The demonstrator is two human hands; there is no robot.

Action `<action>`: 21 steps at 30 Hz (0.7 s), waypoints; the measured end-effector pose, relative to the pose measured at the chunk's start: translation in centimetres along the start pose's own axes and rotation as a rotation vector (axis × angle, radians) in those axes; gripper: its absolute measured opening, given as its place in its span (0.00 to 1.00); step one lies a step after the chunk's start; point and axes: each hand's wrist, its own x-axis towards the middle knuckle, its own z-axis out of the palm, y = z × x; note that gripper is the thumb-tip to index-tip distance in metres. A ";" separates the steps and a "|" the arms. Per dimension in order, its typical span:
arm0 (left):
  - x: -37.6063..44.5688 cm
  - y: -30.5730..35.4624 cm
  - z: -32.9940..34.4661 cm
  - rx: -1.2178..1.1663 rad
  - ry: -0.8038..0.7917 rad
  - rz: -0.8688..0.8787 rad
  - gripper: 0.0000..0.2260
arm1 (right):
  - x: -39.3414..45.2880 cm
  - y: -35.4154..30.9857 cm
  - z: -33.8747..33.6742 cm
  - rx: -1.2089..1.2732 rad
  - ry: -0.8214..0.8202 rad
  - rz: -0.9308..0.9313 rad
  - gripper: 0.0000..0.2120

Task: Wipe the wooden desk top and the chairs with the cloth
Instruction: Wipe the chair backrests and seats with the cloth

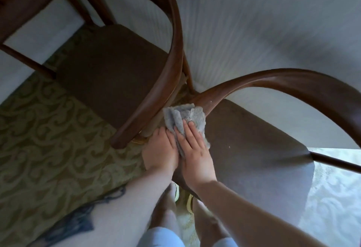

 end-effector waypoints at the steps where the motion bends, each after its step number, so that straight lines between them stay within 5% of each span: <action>1: 0.1 -0.2 0.0 -0.018 -0.001 0.004 0.19 | 0.0 0.0 0.2 0.000 -0.013 -0.040 0.30; 5: 0.0 -0.2 0.1 0.023 0.044 0.021 0.20 | 4.7 5.6 -4.4 -0.270 -0.236 -0.375 0.38; 10: 0.1 0.0 0.5 0.059 0.019 0.043 0.19 | 4.1 3.6 -3.8 -0.096 0.077 0.099 0.35; 13: 0.2 -0.4 0.7 0.055 -0.025 0.036 0.15 | 3.8 0.6 -1.3 -0.143 -0.093 -0.189 0.30; 16: 0.1 -0.2 0.6 0.003 -0.018 0.016 0.20 | 7.7 3.8 -4.4 -0.292 -0.253 -0.356 0.36; 21: 0.0 0.0 0.3 -0.017 -0.024 0.062 0.21 | 8.1 4.1 -5.3 -0.150 0.274 0.348 0.36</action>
